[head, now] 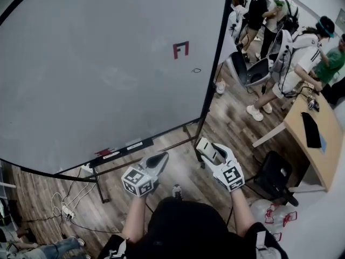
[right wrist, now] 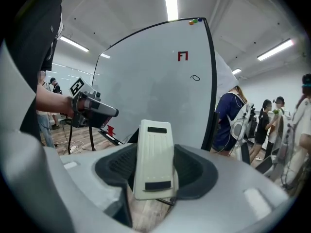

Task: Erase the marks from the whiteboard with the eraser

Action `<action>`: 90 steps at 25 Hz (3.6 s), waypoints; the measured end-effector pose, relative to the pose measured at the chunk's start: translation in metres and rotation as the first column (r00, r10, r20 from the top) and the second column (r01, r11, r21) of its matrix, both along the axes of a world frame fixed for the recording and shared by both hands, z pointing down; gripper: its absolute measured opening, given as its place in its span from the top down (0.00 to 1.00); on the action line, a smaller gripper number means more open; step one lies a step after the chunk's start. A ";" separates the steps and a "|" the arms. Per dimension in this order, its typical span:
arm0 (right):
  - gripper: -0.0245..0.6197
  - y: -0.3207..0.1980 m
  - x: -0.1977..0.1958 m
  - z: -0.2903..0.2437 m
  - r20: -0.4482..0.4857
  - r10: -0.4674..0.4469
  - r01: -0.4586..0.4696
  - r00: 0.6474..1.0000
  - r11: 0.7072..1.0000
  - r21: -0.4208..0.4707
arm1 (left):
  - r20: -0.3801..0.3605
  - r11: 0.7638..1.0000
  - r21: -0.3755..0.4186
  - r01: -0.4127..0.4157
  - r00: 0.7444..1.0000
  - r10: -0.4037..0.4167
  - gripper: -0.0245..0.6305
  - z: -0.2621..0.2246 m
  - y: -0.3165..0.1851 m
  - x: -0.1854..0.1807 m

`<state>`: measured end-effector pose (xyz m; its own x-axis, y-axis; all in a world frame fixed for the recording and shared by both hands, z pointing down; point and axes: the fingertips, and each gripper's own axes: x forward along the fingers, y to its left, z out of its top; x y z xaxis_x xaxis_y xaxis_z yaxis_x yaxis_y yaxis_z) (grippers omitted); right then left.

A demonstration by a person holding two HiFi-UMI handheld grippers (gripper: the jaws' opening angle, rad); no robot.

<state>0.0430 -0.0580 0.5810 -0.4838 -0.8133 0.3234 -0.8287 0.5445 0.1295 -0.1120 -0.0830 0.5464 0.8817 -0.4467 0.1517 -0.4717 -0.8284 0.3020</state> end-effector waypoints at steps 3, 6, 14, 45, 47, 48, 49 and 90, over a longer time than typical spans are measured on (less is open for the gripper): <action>0.59 -0.014 -0.011 0.003 -0.003 0.014 -0.014 1.000 1.000 -0.004 | -0.003 1.000 -0.002 -0.020 1.000 0.020 0.95 0.003 -0.018 -0.008; 0.59 -0.024 -0.020 0.003 -0.006 0.021 -0.021 1.000 1.000 -0.006 | 0.001 0.999 -0.001 -0.035 0.999 0.035 0.95 0.004 -0.032 -0.014; 0.59 -0.062 -0.035 0.000 -0.031 0.006 -0.005 1.000 1.000 0.009 | -0.044 1.000 -0.019 -0.002 0.999 0.001 0.95 0.002 -0.062 -0.041; 0.59 -0.187 0.058 -0.114 -0.204 -0.120 0.178 0.972 0.938 0.296 | -0.062 0.988 0.015 0.152 0.987 -0.151 0.95 -0.016 -0.128 0.046; 0.59 -0.191 0.058 -0.124 -0.271 -0.122 0.209 0.955 0.924 0.321 | -0.061 0.987 0.018 0.162 0.985 -0.161 0.95 -0.017 -0.132 0.051; 0.59 -0.193 0.058 -0.130 -0.299 -0.119 0.222 0.947 0.915 0.337 | -0.050 0.986 0.024 0.165 0.985 -0.164 0.95 -0.016 -0.134 0.054; 0.59 -0.195 0.058 -0.138 -0.322 -0.114 0.232 0.940 0.905 0.356 | -0.039 0.985 0.030 0.167 0.985 -0.166 0.95 -0.016 -0.136 0.057; 0.59 -0.225 0.010 -0.183 -0.439 -0.166 0.393 0.883 0.772 0.499 | -0.017 0.955 -0.001 0.297 0.955 -0.297 0.95 -0.009 -0.158 0.038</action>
